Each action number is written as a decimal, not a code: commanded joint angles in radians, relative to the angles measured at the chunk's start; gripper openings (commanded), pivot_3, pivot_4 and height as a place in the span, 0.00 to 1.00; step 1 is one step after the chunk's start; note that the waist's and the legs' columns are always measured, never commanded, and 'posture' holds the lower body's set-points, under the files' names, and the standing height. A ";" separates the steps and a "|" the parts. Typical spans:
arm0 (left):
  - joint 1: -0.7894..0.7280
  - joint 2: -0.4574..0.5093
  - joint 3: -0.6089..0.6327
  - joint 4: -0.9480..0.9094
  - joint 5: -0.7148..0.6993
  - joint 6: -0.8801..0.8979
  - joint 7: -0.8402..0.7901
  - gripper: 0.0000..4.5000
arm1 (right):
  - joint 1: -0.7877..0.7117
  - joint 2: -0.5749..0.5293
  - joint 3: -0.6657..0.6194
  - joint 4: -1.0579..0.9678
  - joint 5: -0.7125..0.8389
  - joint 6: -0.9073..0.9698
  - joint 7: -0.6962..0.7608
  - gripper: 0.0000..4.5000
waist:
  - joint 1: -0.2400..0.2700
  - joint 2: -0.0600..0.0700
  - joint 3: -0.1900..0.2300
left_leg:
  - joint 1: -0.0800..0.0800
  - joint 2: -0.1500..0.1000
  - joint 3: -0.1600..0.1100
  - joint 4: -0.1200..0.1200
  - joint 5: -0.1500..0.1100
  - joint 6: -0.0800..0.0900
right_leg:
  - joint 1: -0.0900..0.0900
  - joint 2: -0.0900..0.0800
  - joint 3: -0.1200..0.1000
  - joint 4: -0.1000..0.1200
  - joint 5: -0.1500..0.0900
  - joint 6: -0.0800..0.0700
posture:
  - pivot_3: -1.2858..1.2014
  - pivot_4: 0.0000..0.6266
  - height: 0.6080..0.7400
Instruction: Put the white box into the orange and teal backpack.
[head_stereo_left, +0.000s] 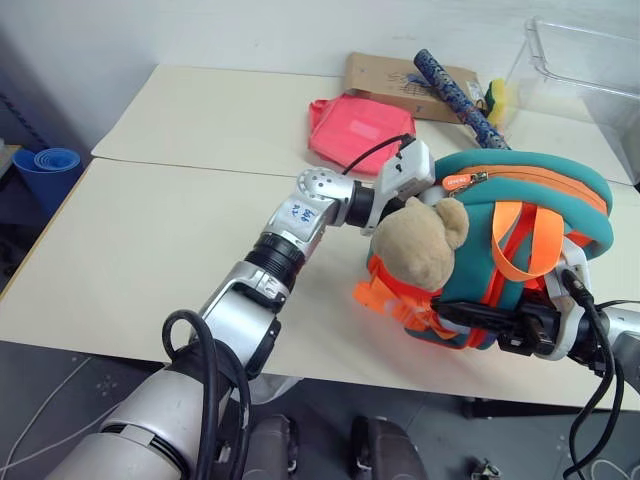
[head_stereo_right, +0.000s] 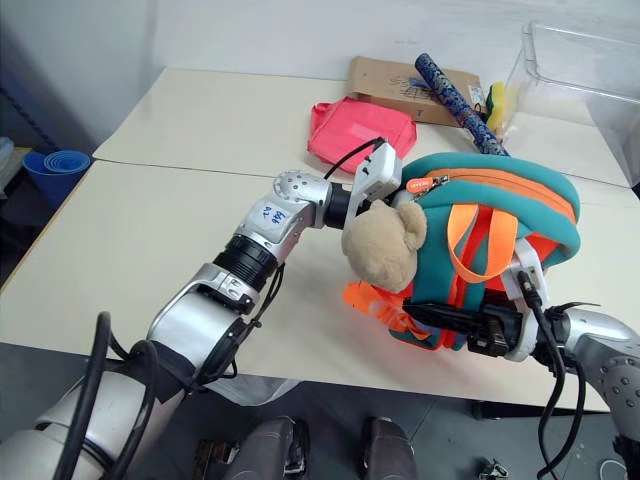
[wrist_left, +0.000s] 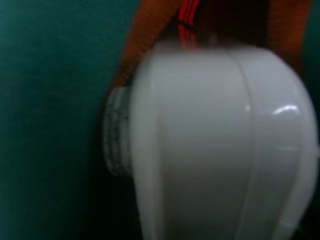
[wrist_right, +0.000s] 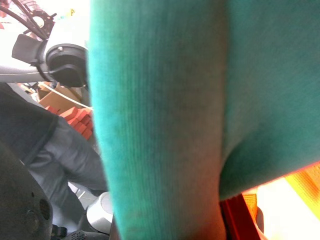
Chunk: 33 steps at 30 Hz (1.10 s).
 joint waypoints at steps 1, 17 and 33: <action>0.005 0.009 0.076 -0.051 -0.055 -0.059 -0.048 0.74 | -0.015 0.025 -0.002 0.002 -0.011 -0.031 -0.013 0.00 | -0.001 0.000 0.000 | 0.000 0.000 0.000 0.000 0.000 0.000 | 0.000 0.000 0.000 0.000 0.000 0.000 | 0.52 0.24 1.00; 0.359 0.362 0.210 -0.576 -0.257 0.096 -0.294 0.99 | -0.073 0.097 0.030 0.064 -0.126 -0.116 -0.046 0.00 | 0.005 0.001 0.000 | -0.001 0.000 -0.004 0.007 -0.001 0.000 | 0.002 0.000 0.003 0.005 0.000 0.000 | 0.52 0.24 1.00; 0.457 0.194 0.088 -0.816 -0.236 0.135 -0.010 0.74 | -0.092 0.102 0.043 0.079 -0.137 -0.115 -0.037 0.00 | 0.001 0.001 0.000 | -0.001 -0.001 -0.007 0.011 -0.004 0.002 | 0.007 -0.004 0.003 0.004 0.001 0.002 | 0.52 0.24 1.00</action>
